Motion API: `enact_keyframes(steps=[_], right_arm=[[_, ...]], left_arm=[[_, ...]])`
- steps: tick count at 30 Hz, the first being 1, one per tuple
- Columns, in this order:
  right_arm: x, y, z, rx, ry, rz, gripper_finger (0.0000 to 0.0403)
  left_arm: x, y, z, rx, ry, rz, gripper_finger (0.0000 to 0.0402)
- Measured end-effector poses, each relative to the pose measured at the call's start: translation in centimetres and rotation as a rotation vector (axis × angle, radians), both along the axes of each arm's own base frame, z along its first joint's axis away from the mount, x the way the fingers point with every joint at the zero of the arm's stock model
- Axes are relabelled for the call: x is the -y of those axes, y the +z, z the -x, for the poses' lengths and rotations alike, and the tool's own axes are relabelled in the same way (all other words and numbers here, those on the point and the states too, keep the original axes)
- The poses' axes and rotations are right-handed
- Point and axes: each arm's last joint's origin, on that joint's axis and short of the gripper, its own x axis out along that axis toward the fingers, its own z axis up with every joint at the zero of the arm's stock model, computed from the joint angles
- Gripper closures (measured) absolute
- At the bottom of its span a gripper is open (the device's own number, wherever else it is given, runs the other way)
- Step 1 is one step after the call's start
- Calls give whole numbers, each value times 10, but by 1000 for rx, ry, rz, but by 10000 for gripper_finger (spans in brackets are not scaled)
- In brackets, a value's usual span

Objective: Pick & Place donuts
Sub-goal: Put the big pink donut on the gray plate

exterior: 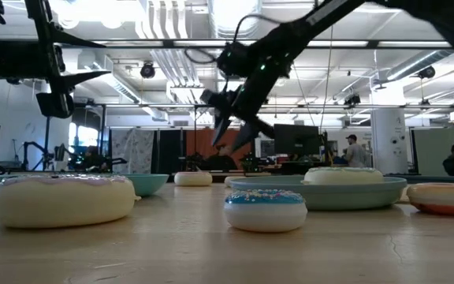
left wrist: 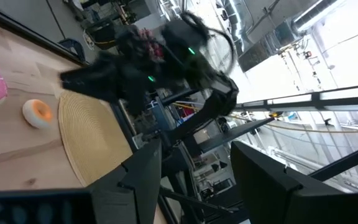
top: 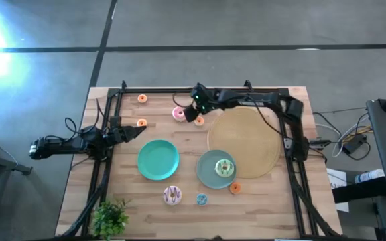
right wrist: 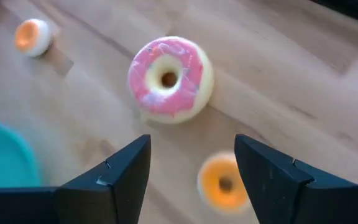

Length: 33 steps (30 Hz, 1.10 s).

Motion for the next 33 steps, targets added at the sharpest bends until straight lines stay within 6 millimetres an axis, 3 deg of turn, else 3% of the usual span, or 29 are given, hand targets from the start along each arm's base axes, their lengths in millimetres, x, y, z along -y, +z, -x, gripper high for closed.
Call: enact_keyframes(steps=[4,11,16,22,29,33], right_arm=[[19,-8,-21,15,23,14,179],[33,-20,-49,-96,80,15,179],[42,-17,-61,-187,89,53,179],[46,-11,-66,-185,146,-71,179],[52,14,-60,-78,167,-100,179],[41,51,-63,27,231,-5,179]], left_arm=[[0,0,0,2,-1,0,235],[0,0,0,1,-1,1,235],[0,0,0,1,0,1,235],[0,0,0,0,4,2,235],[0,0,0,0,4,3,235],[0,1,0,6,10,2,235]])
